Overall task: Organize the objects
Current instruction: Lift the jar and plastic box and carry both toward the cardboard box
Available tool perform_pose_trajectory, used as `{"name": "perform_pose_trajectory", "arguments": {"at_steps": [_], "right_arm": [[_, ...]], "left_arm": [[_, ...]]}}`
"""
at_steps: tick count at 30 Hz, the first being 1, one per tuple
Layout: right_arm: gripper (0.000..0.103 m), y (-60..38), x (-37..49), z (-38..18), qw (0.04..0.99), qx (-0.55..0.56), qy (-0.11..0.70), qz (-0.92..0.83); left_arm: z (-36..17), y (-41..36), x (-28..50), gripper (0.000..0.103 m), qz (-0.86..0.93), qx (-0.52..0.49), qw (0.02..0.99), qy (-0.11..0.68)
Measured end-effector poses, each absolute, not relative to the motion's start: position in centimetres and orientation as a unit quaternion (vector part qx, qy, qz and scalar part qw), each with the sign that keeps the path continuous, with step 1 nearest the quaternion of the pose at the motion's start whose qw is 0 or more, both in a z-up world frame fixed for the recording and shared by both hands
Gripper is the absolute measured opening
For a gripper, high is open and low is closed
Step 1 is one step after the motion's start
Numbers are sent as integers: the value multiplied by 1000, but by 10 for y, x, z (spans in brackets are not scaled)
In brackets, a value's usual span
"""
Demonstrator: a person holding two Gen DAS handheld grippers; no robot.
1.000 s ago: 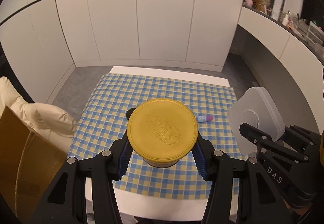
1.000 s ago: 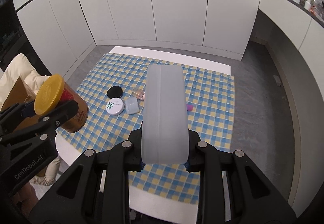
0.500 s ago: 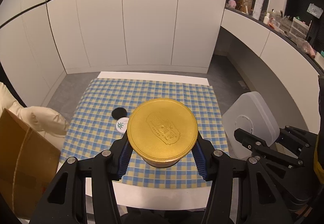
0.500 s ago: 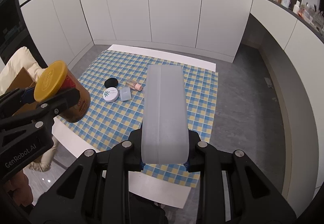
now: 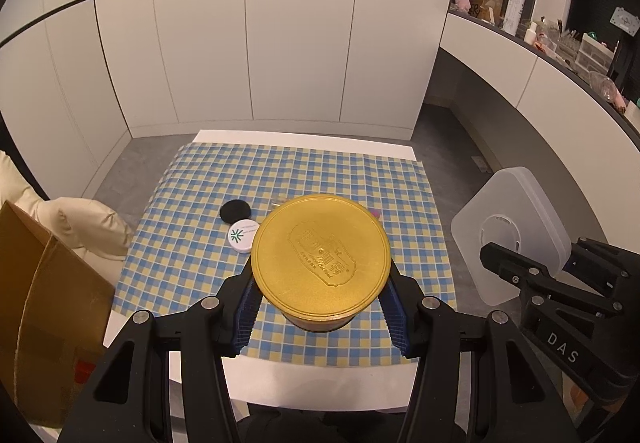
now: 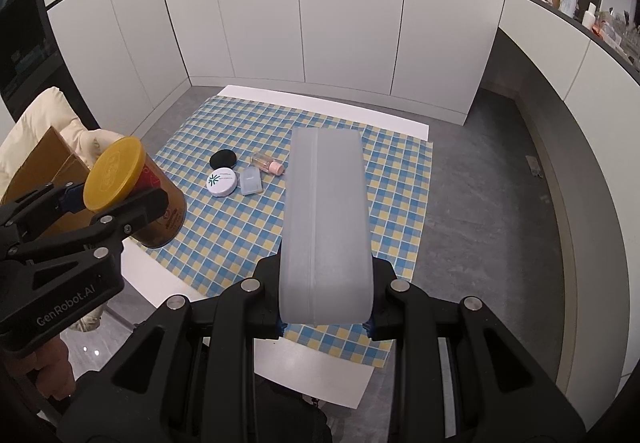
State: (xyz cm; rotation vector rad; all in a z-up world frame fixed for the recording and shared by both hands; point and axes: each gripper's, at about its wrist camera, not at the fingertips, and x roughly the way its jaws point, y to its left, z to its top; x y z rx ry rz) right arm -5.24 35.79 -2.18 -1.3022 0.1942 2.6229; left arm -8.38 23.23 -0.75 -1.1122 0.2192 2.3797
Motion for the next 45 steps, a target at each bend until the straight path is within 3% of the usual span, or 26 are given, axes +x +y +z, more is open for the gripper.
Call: {"name": "perform_pose_trajectory", "arguments": {"at_steps": [45], "right_arm": [[28,324,-82,-20,83,-432,64,896]], "left_arm": [[-4,160,-114,54,895,-392,208,38]]}}
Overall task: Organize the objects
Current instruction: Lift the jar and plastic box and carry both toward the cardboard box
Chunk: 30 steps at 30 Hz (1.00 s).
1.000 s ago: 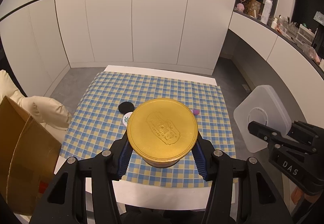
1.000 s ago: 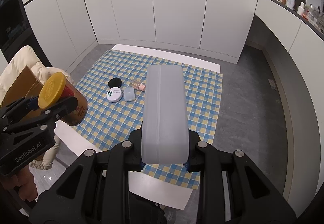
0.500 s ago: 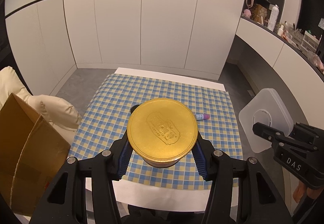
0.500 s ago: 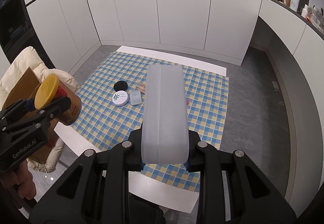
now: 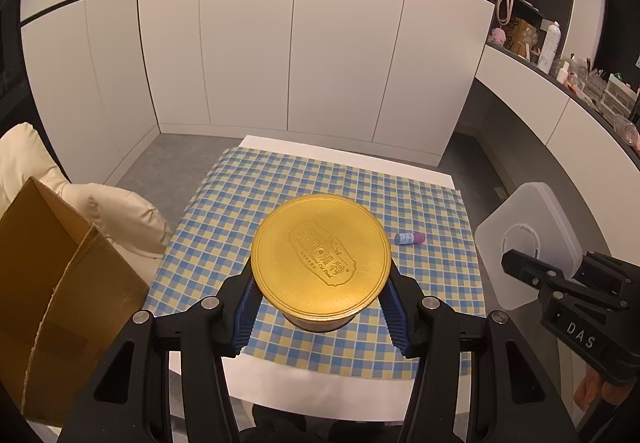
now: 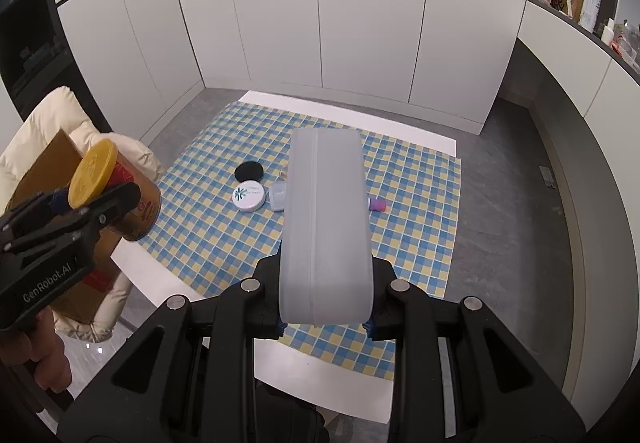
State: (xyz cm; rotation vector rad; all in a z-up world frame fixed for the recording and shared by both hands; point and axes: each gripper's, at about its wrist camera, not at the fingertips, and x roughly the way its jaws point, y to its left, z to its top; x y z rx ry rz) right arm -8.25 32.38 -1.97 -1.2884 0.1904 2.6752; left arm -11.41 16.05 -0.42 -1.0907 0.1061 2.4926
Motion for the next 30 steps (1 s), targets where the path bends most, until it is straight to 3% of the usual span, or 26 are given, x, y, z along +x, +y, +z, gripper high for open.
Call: {"name": "perform_pose_trajectory", "arguments": {"at_steps": [30], "right_arm": [[28,287,-108,-13,63,-415,55,906]], "left_arm": [[1,121,-119,54,906,-381,182,24]]}}
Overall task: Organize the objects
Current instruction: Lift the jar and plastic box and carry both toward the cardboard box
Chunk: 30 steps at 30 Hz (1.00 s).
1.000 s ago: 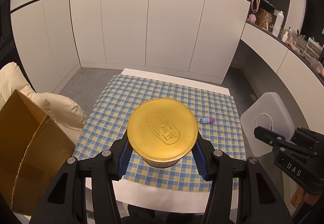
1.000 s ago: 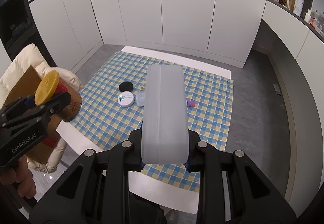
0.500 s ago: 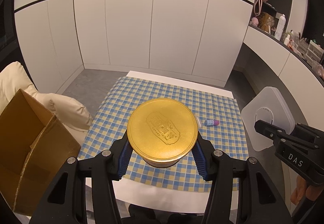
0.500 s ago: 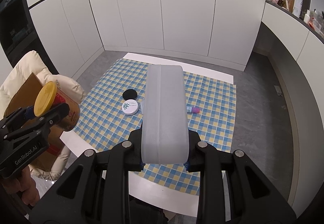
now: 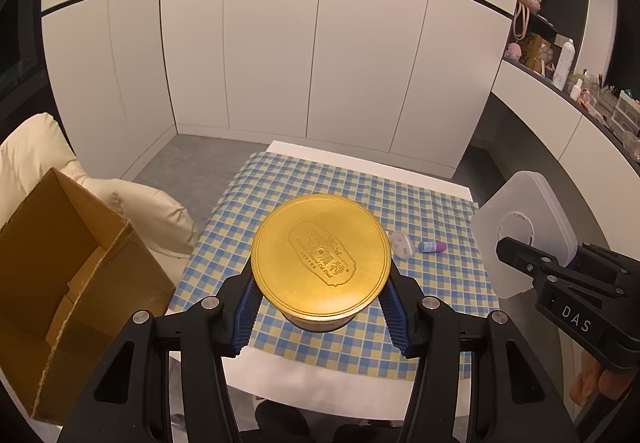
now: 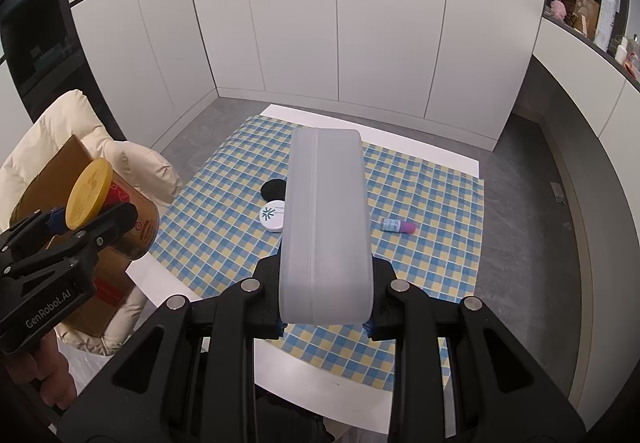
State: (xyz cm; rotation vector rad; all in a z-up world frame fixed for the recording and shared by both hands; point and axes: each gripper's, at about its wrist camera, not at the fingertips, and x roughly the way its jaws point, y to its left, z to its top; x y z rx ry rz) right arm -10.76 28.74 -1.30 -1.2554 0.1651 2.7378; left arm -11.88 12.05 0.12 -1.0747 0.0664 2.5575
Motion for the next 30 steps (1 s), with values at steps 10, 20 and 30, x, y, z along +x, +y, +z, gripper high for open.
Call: {"name": "perform_pose_trajectory", "arguments": {"at_steps": [10,20,30], "right_arm": [[28,266,-118,-12,45,-413,47,909],[28,248,-127,-11,30,-411,40,910],[28,228,-135,-12,13,-410,32,911]], "left_arm": [[3,102,-123,54,910,-379,167,17],[3,83,-123,54,914,-376,153,9],[5,66,-126,54,918,-373,136,1]]}}
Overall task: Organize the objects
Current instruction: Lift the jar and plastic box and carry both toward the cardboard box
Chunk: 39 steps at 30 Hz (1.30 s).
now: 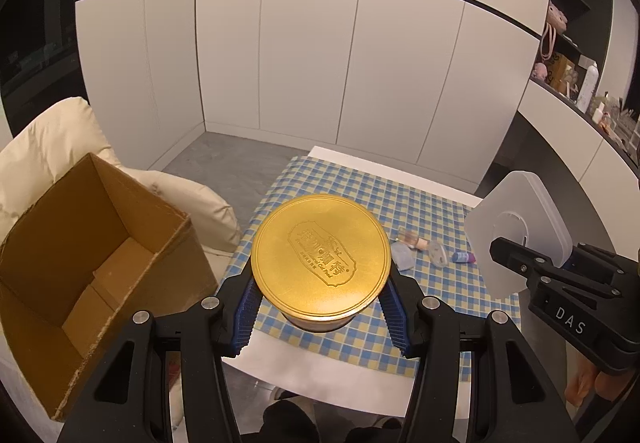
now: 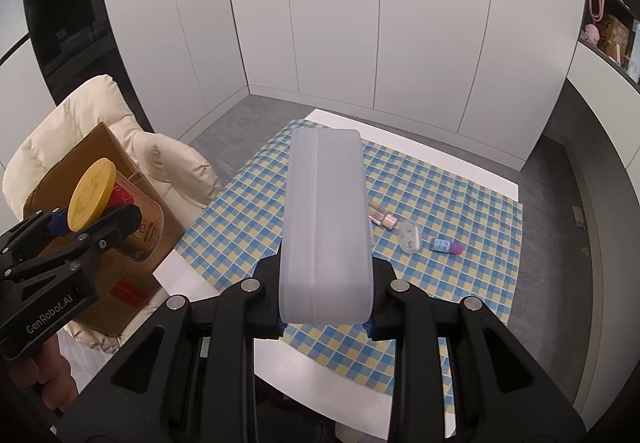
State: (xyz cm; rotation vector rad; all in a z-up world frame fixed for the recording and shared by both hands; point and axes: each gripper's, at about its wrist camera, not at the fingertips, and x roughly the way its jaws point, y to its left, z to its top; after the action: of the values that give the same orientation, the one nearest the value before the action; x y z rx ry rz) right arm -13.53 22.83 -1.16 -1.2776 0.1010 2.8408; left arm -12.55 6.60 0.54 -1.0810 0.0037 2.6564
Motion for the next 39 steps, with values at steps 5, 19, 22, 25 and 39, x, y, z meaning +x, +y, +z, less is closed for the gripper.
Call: {"name": "perform_pose_trajectory", "arguments": {"at_steps": [5,19,22,25,39], "right_arm": [[28,217,-139,-10,5,-408,28,912],[28,182,-151,-11,-25,-409,13,912],[28,175,-153,-12,-31,-408,11,912],[28,169,-156,-12,-36,-407,9,913],[28,135,-166,-12,-63,-405,1,912]], "left_arm": [[7,59,-124,54,920,-371,128,-3],[6,32,-120,54,924,-369,104,-11],[7,28,-119,54,924,-369,98,-13],[7,21,-119,54,925,-367,92,-16],[8,-16,-118,54,929,-365,61,-29]]}}
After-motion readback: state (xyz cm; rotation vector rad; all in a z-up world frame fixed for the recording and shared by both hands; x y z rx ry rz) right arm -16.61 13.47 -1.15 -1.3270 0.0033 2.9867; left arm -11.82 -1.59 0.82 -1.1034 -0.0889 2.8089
